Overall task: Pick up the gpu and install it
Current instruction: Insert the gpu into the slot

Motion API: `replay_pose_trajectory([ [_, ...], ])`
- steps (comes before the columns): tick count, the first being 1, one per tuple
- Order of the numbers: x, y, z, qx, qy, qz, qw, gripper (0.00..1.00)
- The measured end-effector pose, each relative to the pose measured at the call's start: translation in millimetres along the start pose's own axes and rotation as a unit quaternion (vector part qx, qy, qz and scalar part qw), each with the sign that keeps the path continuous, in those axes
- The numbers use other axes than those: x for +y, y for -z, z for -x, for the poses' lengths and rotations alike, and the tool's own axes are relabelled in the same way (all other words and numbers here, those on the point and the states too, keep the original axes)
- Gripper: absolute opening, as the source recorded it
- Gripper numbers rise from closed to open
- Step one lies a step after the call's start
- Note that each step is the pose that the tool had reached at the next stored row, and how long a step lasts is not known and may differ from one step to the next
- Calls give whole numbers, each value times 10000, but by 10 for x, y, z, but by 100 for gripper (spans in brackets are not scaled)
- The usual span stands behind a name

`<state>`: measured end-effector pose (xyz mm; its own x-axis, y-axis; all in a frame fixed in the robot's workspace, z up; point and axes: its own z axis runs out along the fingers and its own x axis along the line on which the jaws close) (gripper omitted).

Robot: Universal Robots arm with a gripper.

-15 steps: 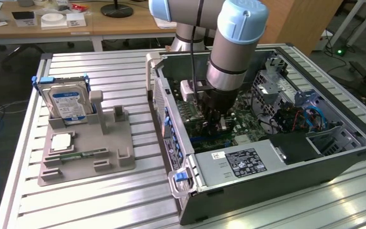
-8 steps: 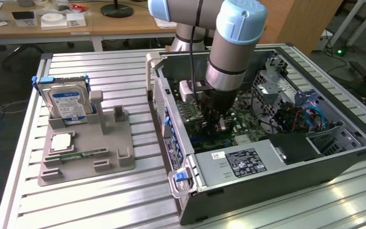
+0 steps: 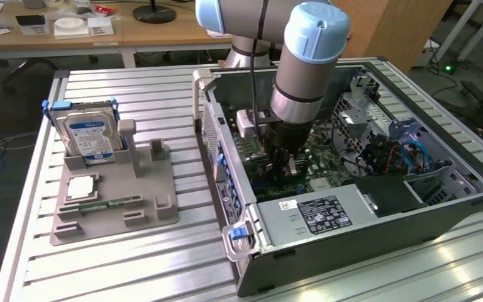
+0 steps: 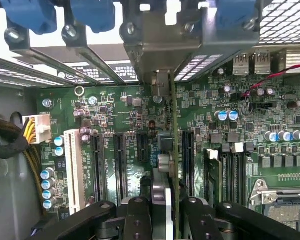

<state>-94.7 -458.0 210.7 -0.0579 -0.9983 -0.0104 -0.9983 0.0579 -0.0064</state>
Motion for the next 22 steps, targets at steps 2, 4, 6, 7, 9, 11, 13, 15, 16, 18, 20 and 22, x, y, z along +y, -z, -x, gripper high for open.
replay_pose_trajectory([
  [2,1,-11,1,-9,-1,-3,10000,28],
  [4,1,-15,1,-14,-2,-7,10000,28],
  [6,7,-16,1,-15,-1,-15,10000,28],
  [7,7,-16,1,-17,-1,-19,10000,28],
  [9,12,3,2,-24,-5,-59,10000,28],
  [11,6,32,8,-42,-1,-101,9999,29],
  [13,12,93,3,-26,0,-125,9999,34],
  [15,20,141,4,-29,0,-171,9999,34],
  [16,25,168,3,-28,1,-189,9998,34],
  [18,32,222,4,-31,1,-223,9997,34],
  [20,40,281,4,-32,1,-253,9997,34],
  [22,48,341,5,-34,1,-283,9996,34],
])
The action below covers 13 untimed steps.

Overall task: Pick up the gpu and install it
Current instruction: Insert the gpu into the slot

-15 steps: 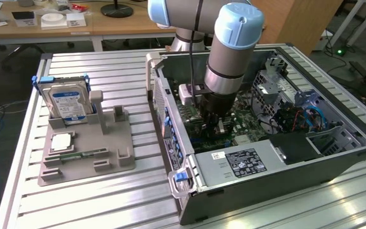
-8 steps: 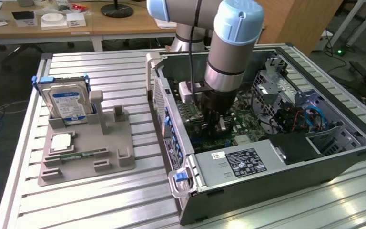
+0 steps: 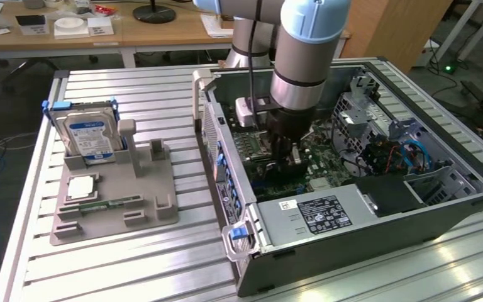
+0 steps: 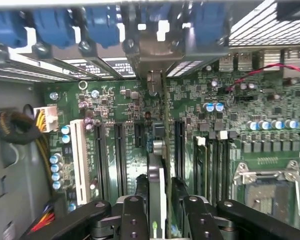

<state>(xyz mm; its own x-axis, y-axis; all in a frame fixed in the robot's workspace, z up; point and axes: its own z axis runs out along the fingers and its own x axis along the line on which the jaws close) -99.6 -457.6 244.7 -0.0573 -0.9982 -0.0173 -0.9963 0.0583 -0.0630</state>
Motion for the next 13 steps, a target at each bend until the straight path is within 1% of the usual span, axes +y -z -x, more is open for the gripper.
replay_pose_trajectory([
  [3,2,97,4,-2,0,-37,10000,34],
  [10,-5,346,12,-6,0,-100,10000,34],
  [11,-5,356,12,-6,-1,-110,9999,32],
  [13,-5,355,12,-8,-1,-113,9999,32],
])
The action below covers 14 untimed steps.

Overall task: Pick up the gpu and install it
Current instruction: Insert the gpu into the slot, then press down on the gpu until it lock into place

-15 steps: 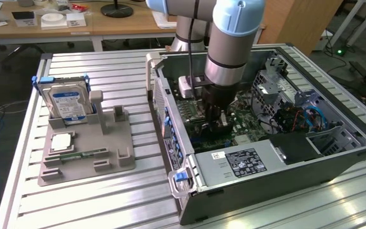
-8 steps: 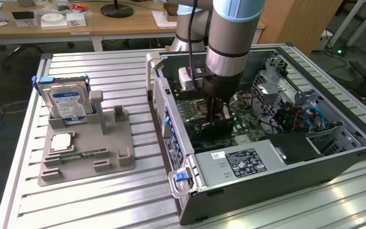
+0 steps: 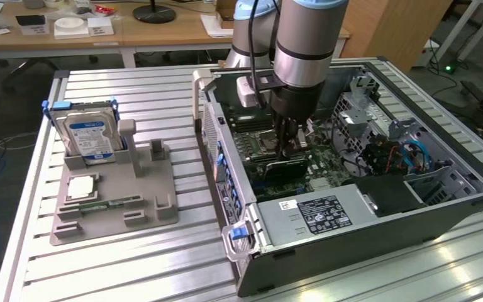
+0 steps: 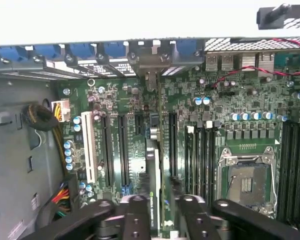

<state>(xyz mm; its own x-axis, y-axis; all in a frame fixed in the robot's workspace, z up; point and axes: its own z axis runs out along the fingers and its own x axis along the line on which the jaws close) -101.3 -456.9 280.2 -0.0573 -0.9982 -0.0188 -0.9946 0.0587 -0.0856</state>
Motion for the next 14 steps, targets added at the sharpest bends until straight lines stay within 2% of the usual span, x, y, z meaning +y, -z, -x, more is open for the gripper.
replay_pose_trajectory([
  [2,0,1,0,1,0,0,10000,20],
  [3,0,1,0,1,0,0,10000,20],
  [5,0,1,0,1,0,1,10000,11],
  [14,0,1,0,1,0,0,10000,11],
])
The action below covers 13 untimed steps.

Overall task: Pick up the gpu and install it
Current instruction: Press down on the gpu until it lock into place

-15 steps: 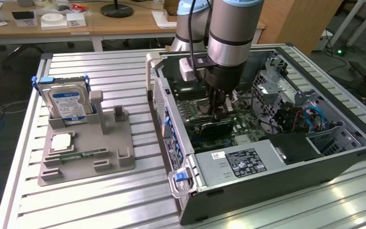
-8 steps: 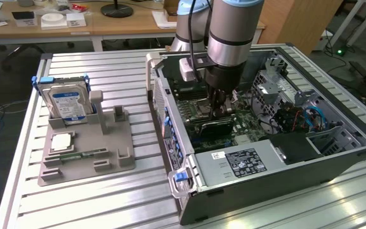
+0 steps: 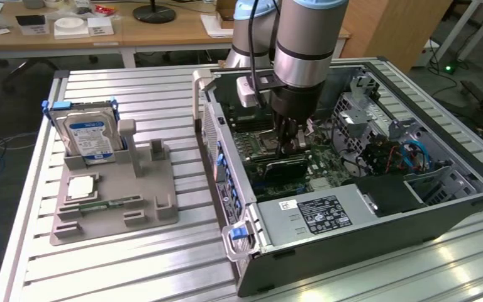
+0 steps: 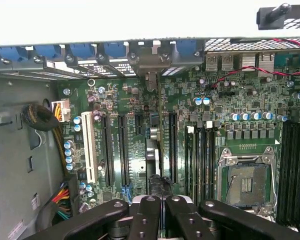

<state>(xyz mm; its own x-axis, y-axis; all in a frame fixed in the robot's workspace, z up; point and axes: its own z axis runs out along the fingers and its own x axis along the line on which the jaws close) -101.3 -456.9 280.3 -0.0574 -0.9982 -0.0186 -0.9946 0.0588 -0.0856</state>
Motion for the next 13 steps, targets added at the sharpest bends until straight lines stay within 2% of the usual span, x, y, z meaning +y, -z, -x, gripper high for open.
replay_pose_trajectory([
  [7,0,1,0,0,0,1,10000,11],
  [9,0,7,0,4,0,19,10000,11],
  [10,-1,12,0,6,0,43,10000,11],
  [11,-1,15,0,15,0,84,10000,11],
  [12,-1,16,0,30,0,136,9999,11],
  [13,-1,16,0,43,0,200,9998,11],
])
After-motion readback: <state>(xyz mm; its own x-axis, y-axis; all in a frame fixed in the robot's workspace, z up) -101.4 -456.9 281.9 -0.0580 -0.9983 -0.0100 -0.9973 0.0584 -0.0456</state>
